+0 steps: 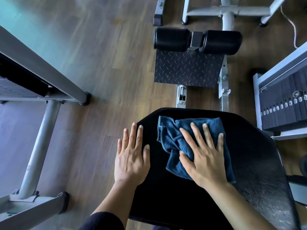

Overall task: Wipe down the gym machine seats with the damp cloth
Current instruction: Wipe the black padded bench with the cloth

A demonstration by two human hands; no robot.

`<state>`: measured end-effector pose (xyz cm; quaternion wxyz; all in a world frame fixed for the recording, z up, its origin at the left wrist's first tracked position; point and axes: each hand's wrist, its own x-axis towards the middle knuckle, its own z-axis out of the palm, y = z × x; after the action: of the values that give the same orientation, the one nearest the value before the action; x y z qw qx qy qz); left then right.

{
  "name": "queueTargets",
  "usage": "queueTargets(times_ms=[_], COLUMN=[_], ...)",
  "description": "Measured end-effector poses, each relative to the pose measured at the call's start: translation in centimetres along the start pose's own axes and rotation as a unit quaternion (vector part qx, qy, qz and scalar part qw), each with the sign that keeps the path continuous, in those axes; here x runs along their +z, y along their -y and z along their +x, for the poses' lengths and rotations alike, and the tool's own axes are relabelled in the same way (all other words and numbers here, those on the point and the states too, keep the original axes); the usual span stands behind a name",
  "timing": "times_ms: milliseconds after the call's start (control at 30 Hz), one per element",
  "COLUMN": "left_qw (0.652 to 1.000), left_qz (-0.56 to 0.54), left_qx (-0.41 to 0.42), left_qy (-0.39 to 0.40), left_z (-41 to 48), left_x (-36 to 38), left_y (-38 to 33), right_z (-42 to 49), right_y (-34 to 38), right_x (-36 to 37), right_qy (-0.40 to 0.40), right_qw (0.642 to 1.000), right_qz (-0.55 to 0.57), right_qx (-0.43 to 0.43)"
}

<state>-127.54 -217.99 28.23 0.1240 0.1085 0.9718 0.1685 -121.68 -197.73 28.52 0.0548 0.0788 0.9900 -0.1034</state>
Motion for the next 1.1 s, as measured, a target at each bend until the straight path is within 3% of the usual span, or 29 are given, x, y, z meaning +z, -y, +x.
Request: queueTargets(times_ms=[233, 533, 833, 1100], left_qw=[1.0, 1.0, 1.0, 1.0], left_qz=[-0.005, -0.001, 0.0, 0.002], left_qx=[0.001, 0.0, 0.003, 0.007], left_qy=[-0.001, 0.0, -0.004, -0.008], left_z=[0.0, 0.0, 0.0, -0.1], left_x=[0.0, -0.1, 0.1, 0.2], left_y=[0.1, 0.1, 0.1, 0.2], right_z=[5.5, 0.3, 5.3, 0.0], right_y=[1.2, 1.2, 2.8, 3.2], right_x=[0.4, 0.6, 0.7, 0.8], right_qy=[0.027, -0.003, 0.026, 0.007], right_qw=[0.998, 1.0, 0.997, 1.0], right_qz=[-0.022, -0.006, -0.019, 0.005], right_qx=[0.061, 0.009, 0.069, 0.011])
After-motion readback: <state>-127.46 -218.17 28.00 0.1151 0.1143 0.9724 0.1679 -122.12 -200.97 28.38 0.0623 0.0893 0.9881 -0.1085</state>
